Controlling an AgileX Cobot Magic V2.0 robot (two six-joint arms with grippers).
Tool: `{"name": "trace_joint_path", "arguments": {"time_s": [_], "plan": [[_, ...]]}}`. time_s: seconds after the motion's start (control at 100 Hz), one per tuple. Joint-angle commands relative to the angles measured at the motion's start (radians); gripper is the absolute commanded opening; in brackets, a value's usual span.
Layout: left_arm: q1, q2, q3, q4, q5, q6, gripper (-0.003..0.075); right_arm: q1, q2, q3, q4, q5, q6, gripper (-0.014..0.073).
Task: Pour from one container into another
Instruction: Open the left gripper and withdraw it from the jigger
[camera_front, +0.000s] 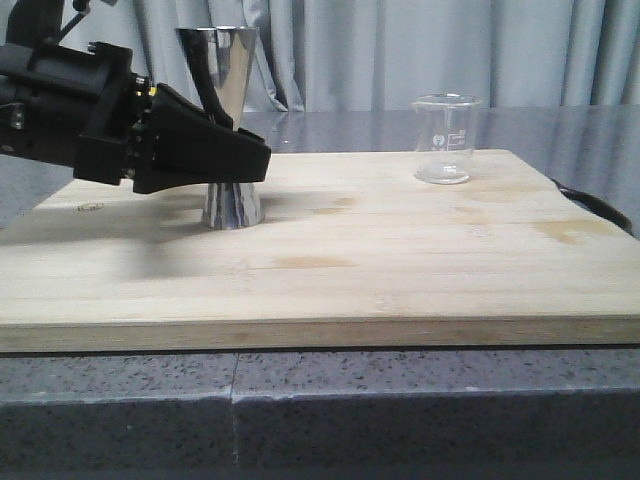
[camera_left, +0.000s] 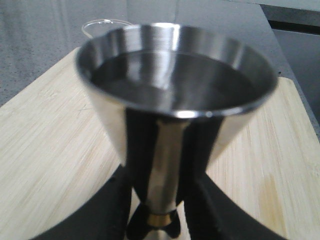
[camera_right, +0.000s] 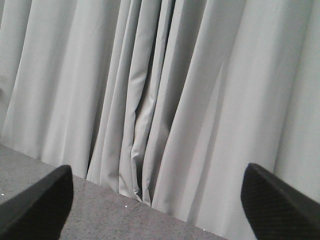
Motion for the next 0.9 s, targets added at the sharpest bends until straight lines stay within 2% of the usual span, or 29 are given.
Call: {"name": "trace_joint_path", "arguments": {"time_s": [0.0, 0.09, 0.19, 0.26, 0.57, 0.89], "plan": [[0.002, -0.040, -0.018, -0.047, 0.084, -0.014, 0.0281, 0.003, -0.010, -0.033, -0.001, -0.076, -0.003, 0.0618], [0.002, -0.040, -0.018, -0.053, 0.091, -0.014, 0.0353, 0.003, -0.010, -0.033, -0.001, -0.078, -0.003, 0.0618], [0.002, -0.040, -0.018, -0.054, 0.089, -0.024, 0.0474, 0.003, -0.010, -0.033, -0.001, -0.082, -0.003, 0.0618], [0.002, -0.040, -0.018, -0.054, 0.089, -0.054, 0.0512, 0.003, -0.010, -0.033, -0.001, -0.083, -0.003, 0.0618], [0.045, -0.050, -0.018, -0.020, 0.119, -0.102, 0.0514, 0.003, -0.010, -0.033, -0.001, -0.083, -0.003, 0.0618], [0.119, -0.134, -0.020, 0.123, 0.131, -0.247, 0.0514, 0.003, -0.010, -0.033, -0.001, -0.083, -0.003, 0.0618]]}}
